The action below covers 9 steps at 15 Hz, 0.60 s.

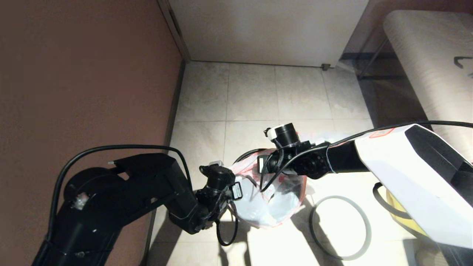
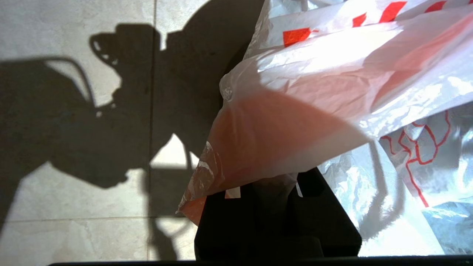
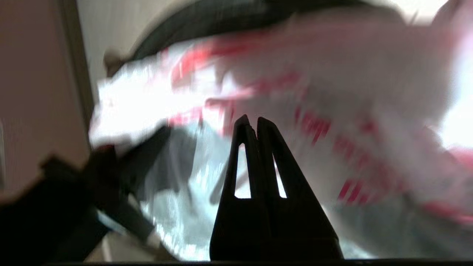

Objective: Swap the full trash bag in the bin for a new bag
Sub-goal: Put the new garbage bag on the trash can

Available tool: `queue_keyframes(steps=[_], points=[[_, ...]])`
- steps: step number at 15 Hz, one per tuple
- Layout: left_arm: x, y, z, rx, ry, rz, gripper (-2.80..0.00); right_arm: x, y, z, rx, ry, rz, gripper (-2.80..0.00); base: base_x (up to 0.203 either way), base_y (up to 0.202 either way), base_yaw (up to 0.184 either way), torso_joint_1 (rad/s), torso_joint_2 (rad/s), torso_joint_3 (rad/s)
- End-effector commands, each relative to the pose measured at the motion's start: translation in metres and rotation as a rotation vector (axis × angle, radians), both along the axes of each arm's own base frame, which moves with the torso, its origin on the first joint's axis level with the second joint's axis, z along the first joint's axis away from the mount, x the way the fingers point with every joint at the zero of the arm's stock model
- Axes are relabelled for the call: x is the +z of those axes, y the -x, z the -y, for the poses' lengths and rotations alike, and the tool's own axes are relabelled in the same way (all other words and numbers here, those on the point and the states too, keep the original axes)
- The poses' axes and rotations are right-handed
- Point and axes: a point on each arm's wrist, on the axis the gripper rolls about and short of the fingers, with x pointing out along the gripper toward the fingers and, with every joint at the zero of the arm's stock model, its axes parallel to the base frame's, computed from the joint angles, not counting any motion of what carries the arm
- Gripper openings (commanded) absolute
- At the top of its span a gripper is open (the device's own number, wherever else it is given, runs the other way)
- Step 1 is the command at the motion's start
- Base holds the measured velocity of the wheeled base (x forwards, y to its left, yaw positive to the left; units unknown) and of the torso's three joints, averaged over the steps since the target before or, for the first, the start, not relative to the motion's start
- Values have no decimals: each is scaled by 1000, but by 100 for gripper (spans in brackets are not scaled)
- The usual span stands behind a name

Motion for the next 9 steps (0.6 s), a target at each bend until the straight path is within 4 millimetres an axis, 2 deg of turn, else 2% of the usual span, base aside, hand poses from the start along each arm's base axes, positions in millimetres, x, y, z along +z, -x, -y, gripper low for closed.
queue_keyframes(steps=[1, 6, 7, 9], points=[[1, 3, -1, -20, 20, 9, -280, -21, -3, -2, 44, -2, -36, -280, 0, 0, 0, 0, 0, 0], [-1, 13, 4, -103, 16, 2, -280, -43, -10, -7, 72, 7, -11, -280, 0, 0, 0, 0, 0, 0], [-3, 16, 3, -133, -2, 5, -280, -42, -15, -9, 65, -13, 40, -280, 0, 0, 0, 0, 0, 0], [-10, 21, 5, -172, -36, 25, -280, -27, -17, -9, 27, -58, 105, -280, 0, 0, 0, 0, 0, 0]])
